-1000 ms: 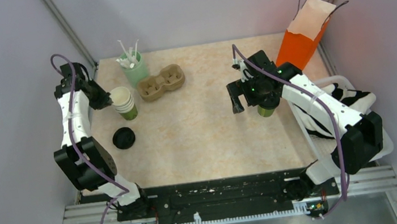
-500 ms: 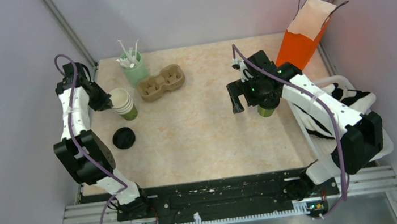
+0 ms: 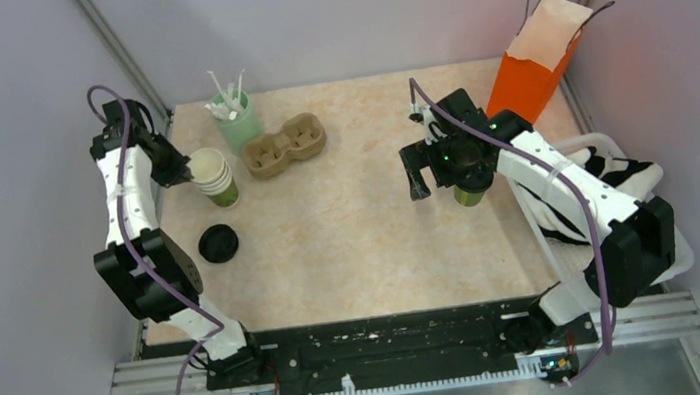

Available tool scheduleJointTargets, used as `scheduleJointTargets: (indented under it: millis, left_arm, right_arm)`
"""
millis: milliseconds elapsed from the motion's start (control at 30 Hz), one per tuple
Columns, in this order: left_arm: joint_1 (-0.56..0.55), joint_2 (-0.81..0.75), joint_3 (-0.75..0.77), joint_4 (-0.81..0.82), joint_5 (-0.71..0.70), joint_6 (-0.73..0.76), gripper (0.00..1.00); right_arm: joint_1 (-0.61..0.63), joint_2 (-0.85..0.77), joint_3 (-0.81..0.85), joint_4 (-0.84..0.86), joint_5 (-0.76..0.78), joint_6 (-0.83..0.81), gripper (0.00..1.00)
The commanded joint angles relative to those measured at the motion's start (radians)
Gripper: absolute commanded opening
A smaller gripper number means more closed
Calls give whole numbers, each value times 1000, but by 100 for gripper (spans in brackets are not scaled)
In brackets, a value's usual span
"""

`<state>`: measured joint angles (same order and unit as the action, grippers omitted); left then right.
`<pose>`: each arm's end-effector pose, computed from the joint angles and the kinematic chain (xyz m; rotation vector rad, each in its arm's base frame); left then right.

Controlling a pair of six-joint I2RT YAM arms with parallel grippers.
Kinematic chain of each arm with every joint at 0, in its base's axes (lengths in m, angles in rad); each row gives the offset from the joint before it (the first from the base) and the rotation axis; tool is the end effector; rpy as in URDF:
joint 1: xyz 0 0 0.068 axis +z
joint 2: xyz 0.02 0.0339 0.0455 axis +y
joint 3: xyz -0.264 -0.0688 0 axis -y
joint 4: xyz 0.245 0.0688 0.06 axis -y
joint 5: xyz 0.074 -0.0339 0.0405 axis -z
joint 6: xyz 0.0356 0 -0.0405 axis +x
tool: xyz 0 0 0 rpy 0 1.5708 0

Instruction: Pack the takeout coffee

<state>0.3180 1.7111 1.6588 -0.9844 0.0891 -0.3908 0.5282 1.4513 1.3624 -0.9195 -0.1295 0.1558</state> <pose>0.3434 0.1097 0.3278 -0.8751 2.4566 -0.1421 0.2535 0.1532 0.3212 -0.5340 2.5693 0.4144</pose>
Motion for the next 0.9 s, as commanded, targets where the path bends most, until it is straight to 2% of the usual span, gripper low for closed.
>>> scheduleJointTargets:
  millis: [0,200,333,433,633,733,867]
  left_arm:
    - [0,6,96,-35,22,-14,0]
    - [2,55,86,-42,44,-20,0]
    - [2,56,46,3,66,-13,21]
    - [2,64,39,0,59,-3,27]
    - [1,61,44,-14,40,9,18]
    - [0,54,63,-15,35,17,18]
    - [1,68,84,-24,37,23,1]
  right_arm:
    - [10,-1,42,26,-2,-13,98]
    - [9,-1,43,27,-2,-14,98]
    - [10,-5,40,27,-1,-15,98]
    - [10,-6,40,25,2,-15,98]
    - [9,-5,40,27,0,-15,98]
    - [10,-2,39,28,-3,-15,98]
    - [10,-1,38,28,-7,-13,98]
